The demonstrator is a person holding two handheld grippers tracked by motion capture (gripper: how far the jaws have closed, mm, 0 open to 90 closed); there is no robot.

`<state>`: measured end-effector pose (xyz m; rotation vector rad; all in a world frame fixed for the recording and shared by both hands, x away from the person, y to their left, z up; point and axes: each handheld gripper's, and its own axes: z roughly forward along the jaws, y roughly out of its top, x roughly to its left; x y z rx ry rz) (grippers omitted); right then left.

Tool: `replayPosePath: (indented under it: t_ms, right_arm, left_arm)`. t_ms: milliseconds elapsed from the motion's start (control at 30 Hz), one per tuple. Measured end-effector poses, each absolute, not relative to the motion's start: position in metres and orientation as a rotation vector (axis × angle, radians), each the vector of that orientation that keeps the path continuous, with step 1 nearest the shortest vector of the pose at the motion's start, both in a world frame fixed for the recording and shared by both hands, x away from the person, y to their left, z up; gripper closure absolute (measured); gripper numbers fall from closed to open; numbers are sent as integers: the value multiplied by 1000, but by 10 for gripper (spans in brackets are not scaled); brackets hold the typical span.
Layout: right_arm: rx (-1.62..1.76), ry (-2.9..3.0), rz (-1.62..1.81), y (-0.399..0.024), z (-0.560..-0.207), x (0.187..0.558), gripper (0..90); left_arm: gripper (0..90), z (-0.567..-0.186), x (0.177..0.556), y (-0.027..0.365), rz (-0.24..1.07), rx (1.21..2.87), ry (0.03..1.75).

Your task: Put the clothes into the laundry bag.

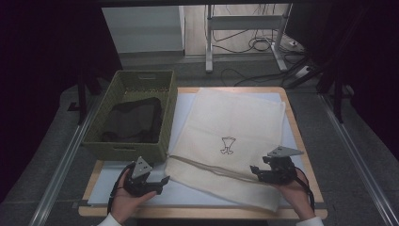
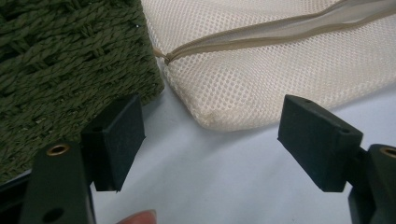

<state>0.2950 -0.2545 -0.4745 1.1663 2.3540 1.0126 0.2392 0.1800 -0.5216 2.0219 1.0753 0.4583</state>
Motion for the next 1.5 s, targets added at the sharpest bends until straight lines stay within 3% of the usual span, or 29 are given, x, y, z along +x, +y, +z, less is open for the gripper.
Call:
replayPosePath:
  t_ms: [667, 1500]
  right_arm:
    - [1089, 2436, 1000, -220, -445, 315, 407]
    - [990, 2594, 941, -171, -452, 335, 402]
  left_arm:
    - [232, -522, 239, 183, 482, 2016, 1076]
    - [232, -524, 240, 183, 481, 2035, 1074]
